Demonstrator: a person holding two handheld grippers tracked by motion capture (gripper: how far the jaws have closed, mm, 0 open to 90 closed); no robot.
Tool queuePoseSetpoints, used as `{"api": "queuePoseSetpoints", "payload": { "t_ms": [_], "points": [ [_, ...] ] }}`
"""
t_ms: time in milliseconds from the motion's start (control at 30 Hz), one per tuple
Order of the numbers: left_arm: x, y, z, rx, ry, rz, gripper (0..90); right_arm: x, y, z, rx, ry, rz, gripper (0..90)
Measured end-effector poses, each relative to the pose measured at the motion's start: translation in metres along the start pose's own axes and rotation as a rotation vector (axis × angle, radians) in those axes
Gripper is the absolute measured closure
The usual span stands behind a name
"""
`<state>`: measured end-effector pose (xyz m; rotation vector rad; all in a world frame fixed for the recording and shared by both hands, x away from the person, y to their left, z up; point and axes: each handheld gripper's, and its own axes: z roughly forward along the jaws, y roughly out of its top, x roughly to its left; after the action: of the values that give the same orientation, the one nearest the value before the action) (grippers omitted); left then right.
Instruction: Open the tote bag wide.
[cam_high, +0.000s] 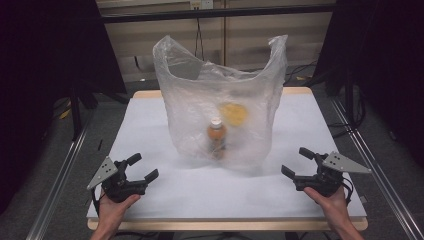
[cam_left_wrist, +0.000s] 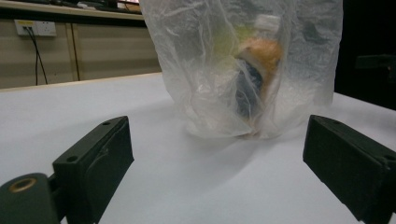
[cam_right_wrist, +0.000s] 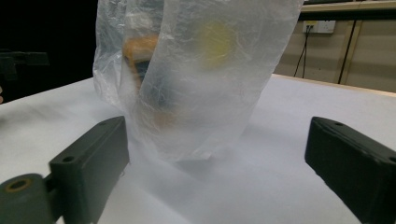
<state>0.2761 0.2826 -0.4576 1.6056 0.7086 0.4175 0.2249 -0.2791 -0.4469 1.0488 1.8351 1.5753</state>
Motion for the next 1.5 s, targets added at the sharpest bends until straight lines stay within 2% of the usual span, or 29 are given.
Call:
{"api": "queuePoseSetpoints", "payload": {
  "t_ms": [67, 167, 200, 233, 267, 300, 367, 400, 433, 500, 533, 567, 600, 633, 667, 700, 733, 800, 833, 900, 933, 967, 1000, 1067, 1100, 1200, 1267, 1333, 1500],
  "points": [
    [-0.002, 0.000, 0.002, 0.006, 0.014, -0.016, 9.2, 0.000, 0.000, 0.001, 0.002, 0.000, 0.005, 7.7],
    [-0.003, 0.000, 0.005, 0.027, -0.024, 0.005, 16.4, -0.002, 0.000, 0.003, 0.020, 0.016, 0.005, 8.0],
    [-0.006, 0.000, 0.006, 0.010, -0.044, -0.028, 16.4, -0.002, 0.000, 0.003, 0.020, 0.016, 0.005, 8.0],
    [-0.005, 0.001, 0.005, 0.027, -0.056, 0.007, 19.2, -0.002, 0.000, 0.004, 0.026, 0.017, 0.010, 9.7],
    [-0.007, 0.000, 0.006, 0.018, -0.034, 0.005, 20.4, -0.003, 0.001, 0.005, 0.028, 0.028, 0.023, 12.7],
    [-0.008, 0.001, 0.006, 0.023, -0.036, 0.029, 23.2, -0.002, 0.001, 0.005, 0.026, 0.039, 0.028, 15.9],
    [-0.008, 0.001, 0.007, 0.016, -0.094, 0.028, 27.8, -0.002, 0.003, 0.005, 0.032, 0.043, 0.011, 23.2],
    [-0.011, 0.001, 0.008, 0.010, -0.069, 0.024, 32.8, -0.001, 0.004, 0.005, 0.052, 0.041, 0.002, 27.0],
    [-0.012, 0.002, 0.009, 0.014, -0.072, 0.040, 33.3, 0.000, 0.004, 0.006, 0.056, 0.046, -0.008, 29.4],
    [-0.012, 0.004, 0.010, 0.024, -0.092, 0.040, 37.1, 0.002, 0.005, 0.006, 0.064, 0.050, -0.022, 39.9],
    [-0.015, 0.004, 0.012, 0.019, -0.092, 0.008, 40.6, 0.004, 0.008, 0.006, 0.065, 0.075, -0.040, 46.0],
    [-0.015, 0.005, 0.013, 0.022, -0.093, 0.018, 42.7, 0.005, 0.009, 0.007, 0.072, 0.091, -0.032, 50.0],
    [-0.015, 0.006, 0.015, 0.035, -0.096, 0.026, 42.7, 0.005, 0.009, 0.007, 0.072, 0.091, -0.032, 50.0],
    [-0.015, 0.007, 0.016, 0.064, -0.081, 0.045, 44.4, 0.005, 0.010, 0.007, 0.075, 0.107, -0.027, 52.4],
    [-0.017, 0.009, 0.018, 0.065, -0.061, 0.069, 46.7, 0.006, 0.011, 0.008, 0.075, 0.117, -0.025, 53.8],
    [-0.018, 0.010, 0.020, 0.053, -0.082, 0.055, 48.7, 0.006, 0.012, 0.009, 0.081, 0.138, -0.025, 58.4],
    [-0.018, 0.011, 0.020, 0.059, -0.086, 0.070, 52.7, 0.006, 0.013, 0.010, 0.085, 0.164, -0.017, 60.1],
    [-0.019, 0.015, 0.021, 0.073, -0.115, 0.070, 56.2, 0.006, 0.014, 0.011, 0.068, 0.170, -0.029, 63.4],
    [-0.021, 0.016, 0.022, 0.061, -0.116, 0.071, 60.6, 0.006, 0.017, 0.011, 0.061, 0.177, -0.019, 67.1],
    [-0.024, 0.020, 0.024, 0.089, -0.114, 0.086, 63.1, 0.006, 0.019, 0.011, 0.067, 0.189, -0.007, 69.6],
    [-0.024, 0.022, 0.025, 0.097, -0.135, 0.076, 66.0, 0.005, 0.024, 0.012, 0.076, 0.204, -0.008, 75.1],
    [-0.025, 0.024, 0.026, 0.098, -0.130, 0.074, 66.0, 0.005, 0.024, 0.012, 0.076, 0.204, -0.008, 75.1],
    [-0.024, 0.027, 0.027, 0.116, -0.168, 0.042, 73.0, 0.003, 0.030, 0.014, 0.081, 0.212, 0.006, 81.3],
    [-0.026, 0.031, 0.029, 0.124, -0.157, 0.023, 75.3, 0.003, 0.033, 0.015, 0.072, 0.218, 0.009, 84.7],
    [-0.026, 0.033, 0.030, 0.123, -0.169, 0.020, 82.2, 0.004, 0.038, 0.017, 0.074, 0.231, 0.006, 89.6],
    [-0.027, 0.039, 0.034, 0.132, -0.187, 0.013, 86.4, 0.007, 0.044, 0.019, 0.084, 0.242, -0.002, 90.0],
    [-0.028, 0.045, 0.040, 0.139, -0.243, 0.016, 90.0, 0.011, 0.053, 0.023, 0.087, 0.255, -0.016, 90.0],
    [-0.028, 0.048, 0.042, 0.147, -0.250, 0.033, 90.0, 0.012, 0.054, 0.024, 0.089, 0.254, -0.022, 90.0],
    [-0.025, 0.057, 0.051, 0.138, -0.267, 0.003, 90.0, 0.012, 0.069, 0.034, 0.078, 0.271, -0.023, 90.0]
  ]
}}
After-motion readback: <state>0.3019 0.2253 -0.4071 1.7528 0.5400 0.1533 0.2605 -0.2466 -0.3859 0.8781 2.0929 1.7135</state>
